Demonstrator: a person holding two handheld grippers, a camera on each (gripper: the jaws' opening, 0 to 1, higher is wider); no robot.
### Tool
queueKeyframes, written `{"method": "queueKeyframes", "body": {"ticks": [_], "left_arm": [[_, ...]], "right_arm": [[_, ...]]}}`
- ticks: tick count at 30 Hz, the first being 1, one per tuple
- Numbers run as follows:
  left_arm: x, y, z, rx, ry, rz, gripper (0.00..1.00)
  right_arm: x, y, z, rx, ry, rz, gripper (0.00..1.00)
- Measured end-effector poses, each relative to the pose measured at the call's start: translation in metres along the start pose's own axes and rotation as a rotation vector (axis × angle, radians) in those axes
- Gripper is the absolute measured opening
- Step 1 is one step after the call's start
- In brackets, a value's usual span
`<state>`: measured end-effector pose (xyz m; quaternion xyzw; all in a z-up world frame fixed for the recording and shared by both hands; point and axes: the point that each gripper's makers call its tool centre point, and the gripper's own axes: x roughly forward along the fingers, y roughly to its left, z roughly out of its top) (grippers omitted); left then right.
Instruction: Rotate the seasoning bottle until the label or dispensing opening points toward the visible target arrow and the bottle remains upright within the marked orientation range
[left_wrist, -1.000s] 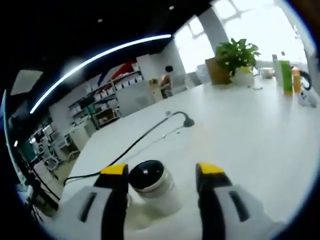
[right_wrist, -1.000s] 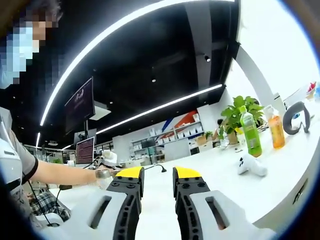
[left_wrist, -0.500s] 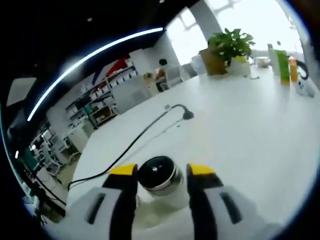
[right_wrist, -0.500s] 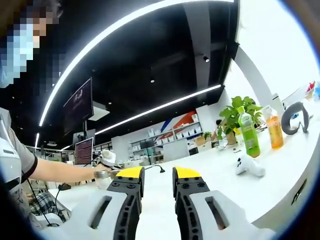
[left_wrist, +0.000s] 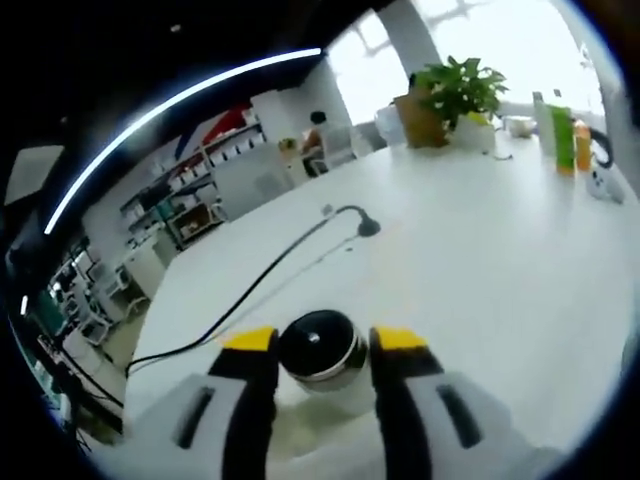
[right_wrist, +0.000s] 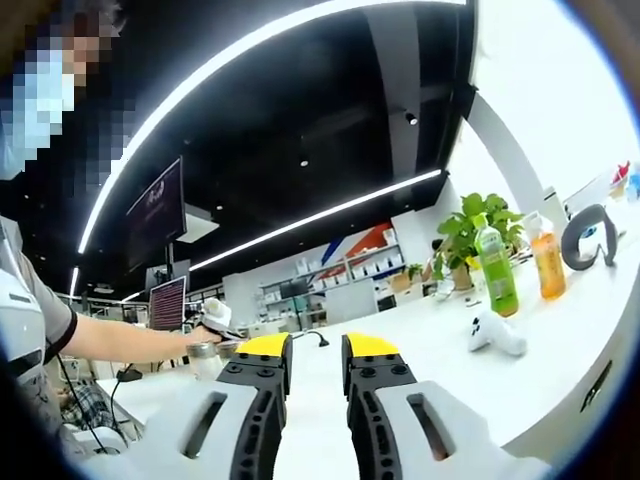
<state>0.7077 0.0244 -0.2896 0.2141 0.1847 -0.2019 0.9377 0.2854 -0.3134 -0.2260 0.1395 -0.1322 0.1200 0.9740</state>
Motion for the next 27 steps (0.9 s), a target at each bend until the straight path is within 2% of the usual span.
{"method": "queueKeyframes", "body": {"ticks": [6,12,16,22,27], "left_arm": [[0.0,-0.003,0.003,0.003,-0.022,0.004,0.37],[-0.001,-0.005,0.005,0.09,-0.023,0.018,0.36],[-0.005,-0.006,0.006,0.071,-0.035,0.011,0.36],[-0.024,-0.019,0.014,0.039,-0.083,-0.024,0.36],[-0.038,-0.023,0.014,0.005,-0.109,-0.044,0.35]], "right_arm": [[0.0,-0.006,0.0,0.008,-0.001,-0.016,0.18],[0.0,-0.003,0.003,0.028,-0.023,0.003,0.18],[-0.001,-0.003,0.004,0.019,-0.025,0.001,0.17],[0.0,-0.001,0.001,0.032,-0.023,0.007,0.17],[-0.001,0.005,0.003,0.037,-0.033,0.02,0.16]]}}
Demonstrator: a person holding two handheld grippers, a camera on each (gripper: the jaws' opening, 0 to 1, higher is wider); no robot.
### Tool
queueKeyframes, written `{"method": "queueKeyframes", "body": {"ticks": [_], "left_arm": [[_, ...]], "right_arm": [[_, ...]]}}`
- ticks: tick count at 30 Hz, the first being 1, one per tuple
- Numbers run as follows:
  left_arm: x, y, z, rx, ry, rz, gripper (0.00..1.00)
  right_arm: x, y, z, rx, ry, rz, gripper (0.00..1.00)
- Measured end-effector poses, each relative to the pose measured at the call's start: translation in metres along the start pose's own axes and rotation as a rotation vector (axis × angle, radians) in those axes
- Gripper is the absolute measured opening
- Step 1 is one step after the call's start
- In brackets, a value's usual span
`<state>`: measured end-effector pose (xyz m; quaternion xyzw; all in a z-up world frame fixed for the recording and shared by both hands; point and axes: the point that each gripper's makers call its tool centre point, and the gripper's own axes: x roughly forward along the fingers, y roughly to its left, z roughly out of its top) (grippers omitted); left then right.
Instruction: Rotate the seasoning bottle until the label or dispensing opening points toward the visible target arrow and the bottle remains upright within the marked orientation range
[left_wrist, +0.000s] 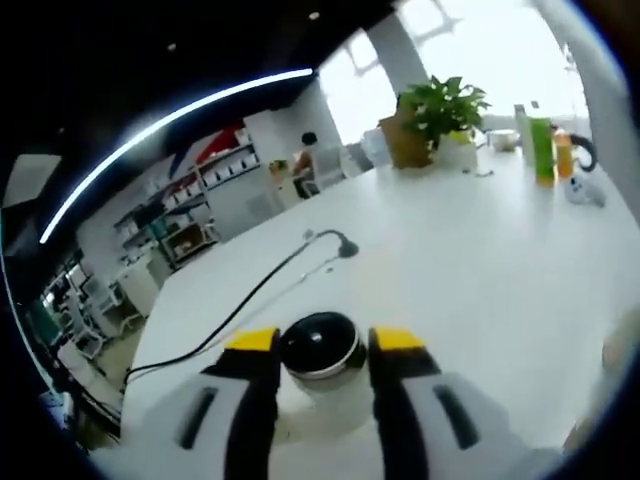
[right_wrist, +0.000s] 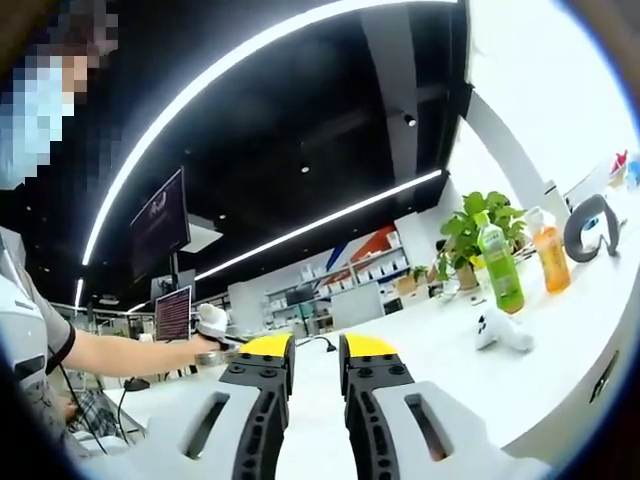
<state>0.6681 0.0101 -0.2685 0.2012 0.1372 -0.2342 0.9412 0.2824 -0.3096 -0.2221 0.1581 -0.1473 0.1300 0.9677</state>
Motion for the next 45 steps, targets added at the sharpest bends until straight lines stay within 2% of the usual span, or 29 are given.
{"method": "queueKeyframes", "body": {"ticks": [2,4,5,7,12,18,23,25,27,30,32,35,39,45], "left_arm": [[-0.006,-0.002,0.0,-0.042,-0.005,-0.011,0.33],[-0.01,-0.002,-0.002,0.015,-0.012,-0.005,0.33],[-0.01,-0.003,-0.005,0.014,-0.006,-0.005,0.33],[-0.01,-0.002,-0.011,0.024,0.009,-0.002,0.33],[-0.024,-0.005,-0.01,-0.027,-0.025,-0.012,0.33],[-0.054,-0.015,-0.01,-0.013,-0.062,-0.034,0.33],[-0.078,-0.021,-0.028,0.002,-0.054,-0.053,0.33],[-0.088,-0.02,-0.033,-0.041,-0.072,-0.051,0.33],[-0.095,-0.018,-0.038,-0.044,-0.068,-0.052,0.33],[-0.107,-0.013,-0.044,-0.046,-0.07,-0.042,0.33],[-0.118,-0.014,-0.038,-0.085,-0.122,-0.052,0.33],[-0.132,-0.018,-0.036,-0.096,-0.123,-0.068,0.33],[-0.15,-0.03,-0.036,-0.045,-0.137,-0.08,0.33],[-0.171,-0.043,-0.047,-0.092,-0.152,-0.12,0.33]], "right_arm": [[-0.001,0.001,0.002,0.003,-0.007,0.005,0.16],[-0.002,0.004,0.006,0.017,-0.027,0.018,0.16],[-0.002,0.008,0.011,0.034,-0.056,0.035,0.16],[-0.004,0.01,0.015,0.042,-0.065,0.043,0.17],[-0.007,0.012,0.026,0.031,-0.098,0.048,0.17],[-0.004,0.013,0.021,0.043,-0.088,0.052,0.16],[-0.003,0.018,0.021,0.05,-0.09,0.066,0.16],[-0.003,0.02,0.021,0.052,-0.092,0.071,0.15],[-0.003,0.027,0.022,0.057,-0.088,0.091,0.11],[-0.002,0.035,0.022,0.04,-0.091,0.108,0.12],[-0.002,0.037,0.022,0.042,-0.092,0.117,0.12],[-0.002,0.038,0.021,0.047,-0.09,0.118,0.12],[-0.001,0.042,0.018,0.057,-0.08,0.127,0.12],[0.0,0.045,0.017,0.058,-0.072,0.137,0.12]]}}
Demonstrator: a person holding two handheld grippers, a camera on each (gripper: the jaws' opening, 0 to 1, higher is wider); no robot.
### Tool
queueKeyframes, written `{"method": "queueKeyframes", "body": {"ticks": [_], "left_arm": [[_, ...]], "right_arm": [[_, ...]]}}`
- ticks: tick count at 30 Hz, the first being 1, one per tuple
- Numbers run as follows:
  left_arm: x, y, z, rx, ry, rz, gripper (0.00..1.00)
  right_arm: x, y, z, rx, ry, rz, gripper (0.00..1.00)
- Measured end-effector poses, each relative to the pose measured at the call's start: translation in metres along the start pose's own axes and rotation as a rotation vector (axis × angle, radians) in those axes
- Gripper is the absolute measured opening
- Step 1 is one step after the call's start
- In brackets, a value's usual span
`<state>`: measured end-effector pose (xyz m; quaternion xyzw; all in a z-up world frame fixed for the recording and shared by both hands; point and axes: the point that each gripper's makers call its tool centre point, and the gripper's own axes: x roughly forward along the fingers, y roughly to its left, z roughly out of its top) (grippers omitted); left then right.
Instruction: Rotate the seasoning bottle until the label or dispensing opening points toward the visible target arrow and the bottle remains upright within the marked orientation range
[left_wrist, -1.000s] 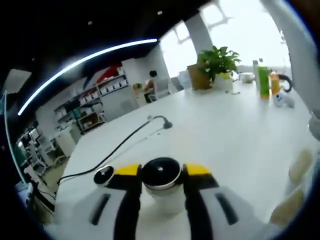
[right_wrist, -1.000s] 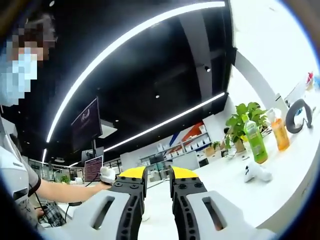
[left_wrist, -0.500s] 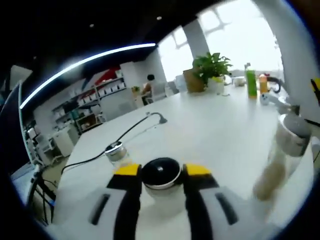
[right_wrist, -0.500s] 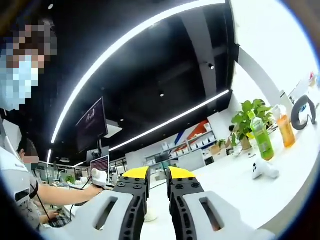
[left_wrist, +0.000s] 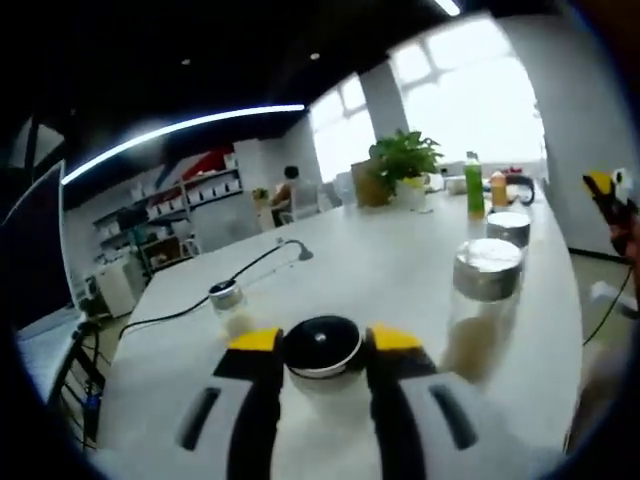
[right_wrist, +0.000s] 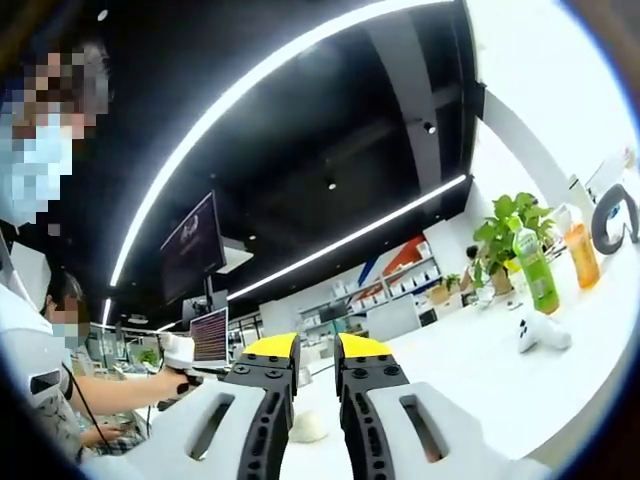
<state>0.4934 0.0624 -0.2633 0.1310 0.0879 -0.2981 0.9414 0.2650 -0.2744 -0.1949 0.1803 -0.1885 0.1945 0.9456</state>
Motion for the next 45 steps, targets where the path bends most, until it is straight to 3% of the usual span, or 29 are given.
{"method": "queueKeyframes", "body": {"ticks": [7,19,20,26,31,37,45], "left_arm": [[-0.009,-0.007,-0.002,-0.032,-0.009,-0.024,0.33],[-0.006,-0.022,-0.017,-0.009,0.016,-0.052,0.33],[-0.005,-0.026,-0.014,-0.007,-0.002,-0.077,0.33],[-0.012,-0.024,-0.018,-0.019,0.004,-0.061,0.33],[-0.018,-0.03,-0.019,-0.011,-0.001,-0.102,0.33],[-0.02,-0.032,-0.019,0.0,-0.012,-0.107,0.34],[-0.02,-0.033,-0.022,-0.075,-0.031,-0.177,0.34]], "right_arm": [[0.002,0.002,-0.002,0.004,0.005,0.011,0.12],[0.006,0.006,-0.01,0.005,0.027,0.022,0.12],[0.007,0.006,-0.01,0.005,0.027,0.023,0.12],[0.009,0.005,-0.013,0.01,0.033,0.026,0.12],[0.012,0.009,-0.017,0.018,0.047,0.047,0.12],[0.014,0.013,-0.02,0.024,0.054,0.066,0.12],[0.013,0.005,-0.016,0.031,0.045,0.062,0.12]]}}
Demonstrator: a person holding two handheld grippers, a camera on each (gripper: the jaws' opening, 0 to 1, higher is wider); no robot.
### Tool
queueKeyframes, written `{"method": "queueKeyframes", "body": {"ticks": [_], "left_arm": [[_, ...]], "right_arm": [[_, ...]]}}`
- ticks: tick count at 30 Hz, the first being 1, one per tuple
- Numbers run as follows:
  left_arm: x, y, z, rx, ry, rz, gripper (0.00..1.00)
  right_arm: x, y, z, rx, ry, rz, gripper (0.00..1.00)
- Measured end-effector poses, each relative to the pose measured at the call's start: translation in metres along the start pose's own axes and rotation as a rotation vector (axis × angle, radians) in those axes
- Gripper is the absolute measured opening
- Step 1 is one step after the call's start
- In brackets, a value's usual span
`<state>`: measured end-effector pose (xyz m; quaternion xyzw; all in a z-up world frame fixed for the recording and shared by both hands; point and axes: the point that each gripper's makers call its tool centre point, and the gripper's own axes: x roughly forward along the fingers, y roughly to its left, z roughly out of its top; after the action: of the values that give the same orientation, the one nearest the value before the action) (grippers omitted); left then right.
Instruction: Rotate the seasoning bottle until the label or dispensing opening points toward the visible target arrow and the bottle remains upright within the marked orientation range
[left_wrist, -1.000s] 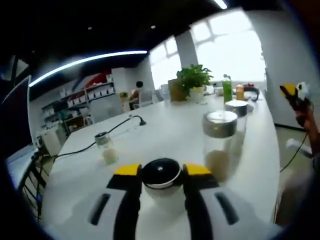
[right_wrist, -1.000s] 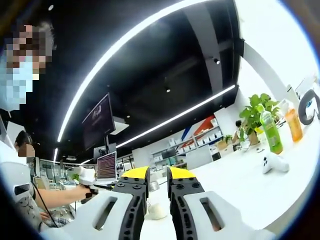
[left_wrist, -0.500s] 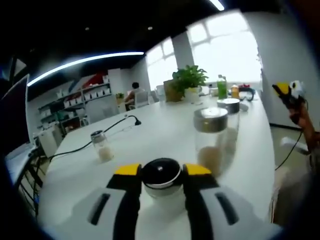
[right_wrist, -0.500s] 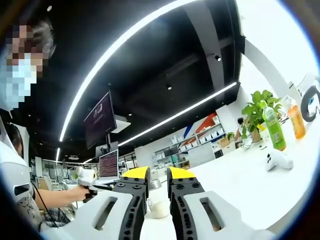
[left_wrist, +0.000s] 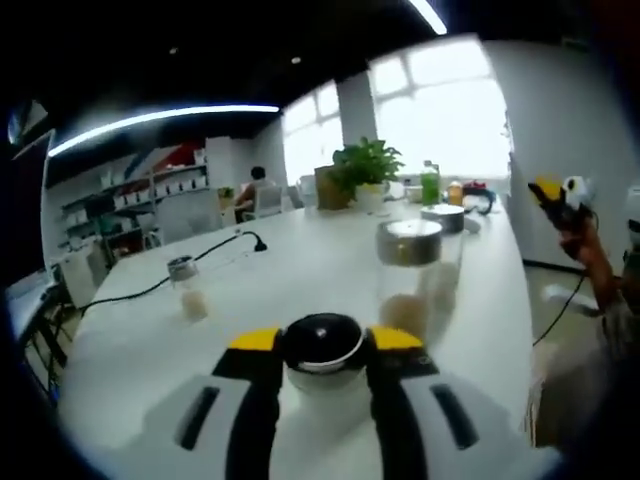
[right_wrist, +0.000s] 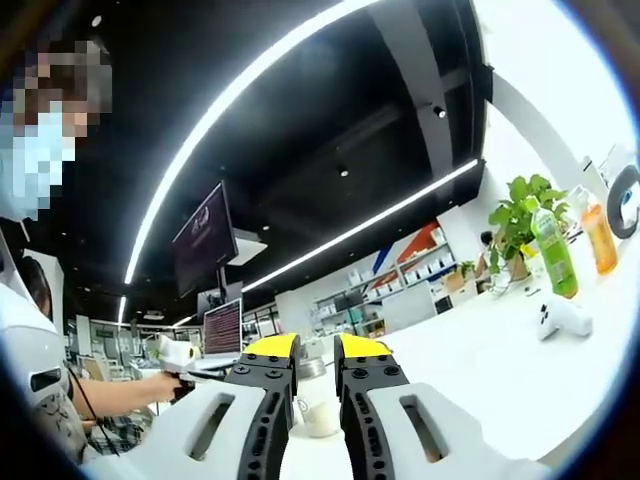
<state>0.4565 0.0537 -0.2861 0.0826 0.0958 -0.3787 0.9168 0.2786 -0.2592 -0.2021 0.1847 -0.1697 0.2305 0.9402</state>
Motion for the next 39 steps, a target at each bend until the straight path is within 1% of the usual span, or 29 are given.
{"method": "queueKeyframes", "body": {"ticks": [2,3,5,7,10,13,14,15,17,20,22,23,24,25,29,31,37,38,39], "left_arm": [[0.0,0.0,-0.001,-0.038,-0.003,-0.003,0.34],[0.0,0.0,-0.001,-0.041,-0.008,-0.001,0.34],[-0.001,-0.001,0.001,-0.067,-0.039,0.006,0.34],[-0.002,-0.005,0.002,-0.086,-0.068,0.009,0.38],[-0.003,-0.003,0.002,-0.103,-0.1,0.052,0.45],[-0.004,-0.003,0.006,-0.099,-0.14,0.099,0.47],[-0.006,-0.001,0.01,-0.113,-0.172,0.125,0.47],[-0.007,0.001,0.014,-0.161,-0.217,0.15,0.47],[-0.01,0.004,0.016,-0.214,-0.261,0.181,0.47],[-0.011,0.007,0.015,-0.244,-0.29,0.194,0.48],[-0.011,0.007,0.015,-0.265,-0.294,0.196,0.49],[-0.011,0.005,0.015,-0.262,-0.3,0.202,0.49],[-0.011,0.004,0.017,-0.235,-0.3,0.215,0.5],[-0.011,0.004,0.017,-0.211,-0.294,0.235,0.5],[-0.013,0.009,0.018,-0.173,-0.293,0.323,0.5],[-0.013,0.008,0.018,-0.164,-0.298,0.34,0.5],[-0.016,0.015,0.014,-0.177,-0.3,0.377,0.5],[-0.017,0.016,0.014,-0.159,-0.294,0.39,0.5],[-0.019,0.017,0.014,-0.121,-0.281,0.408,0.5]], "right_arm": [[0.0,-0.002,0.0,-0.001,0.001,-0.004,0.12],[0.0,-0.003,0.0,-0.001,0.002,-0.005,0.12],[-0.001,-0.004,0.0,0.003,0.001,-0.008,0.12],[-0.001,-0.005,0.0,0.003,0.002,-0.011,0.12],[-0.001,-0.007,-0.001,0.004,0.002,-0.015,0.12],[-0.001,-0.008,-0.002,0.005,0.004,-0.018,0.12],[-0.001,-0.008,-0.002,0.006,0.004,-0.02,0.12],[0.0,-0.008,-0.003,0.007,0.005,-0.022,0.13],[0.0,-0.007,-0.004,0.004,0.006,-0.023,0.13],[0.001,-0.006,-0.006,-0.005,0.014,-0.022,0.13],[0.001,-0.006,-0.007,-0.01,0.023,-0.023,0.13],[0.001,-0.006,-0.007,-0.011,0.024,-0.024,0.13],[0.0,-0.007,-0.007,-0.011,0.023,-0.026,0.13],[0.0,-0.008,-0.007,-0.01,0.02,-0.028,0.13],[-0.001,-0.01,-0.006,-0.007,0.016,-0.034,0.13],[-0.001,-0.009,-0.006,-0.007,0.017,-0.031,0.13],[0.0,-0.007,-0.006,-0.012,0.021,-0.028,0.13],[0.0,-0.007,-0.006,-0.013,0.021,-0.029,0.13],[0.0,-0.008,-0.006,-0.016,0.02,-0.031,0.13]]}}
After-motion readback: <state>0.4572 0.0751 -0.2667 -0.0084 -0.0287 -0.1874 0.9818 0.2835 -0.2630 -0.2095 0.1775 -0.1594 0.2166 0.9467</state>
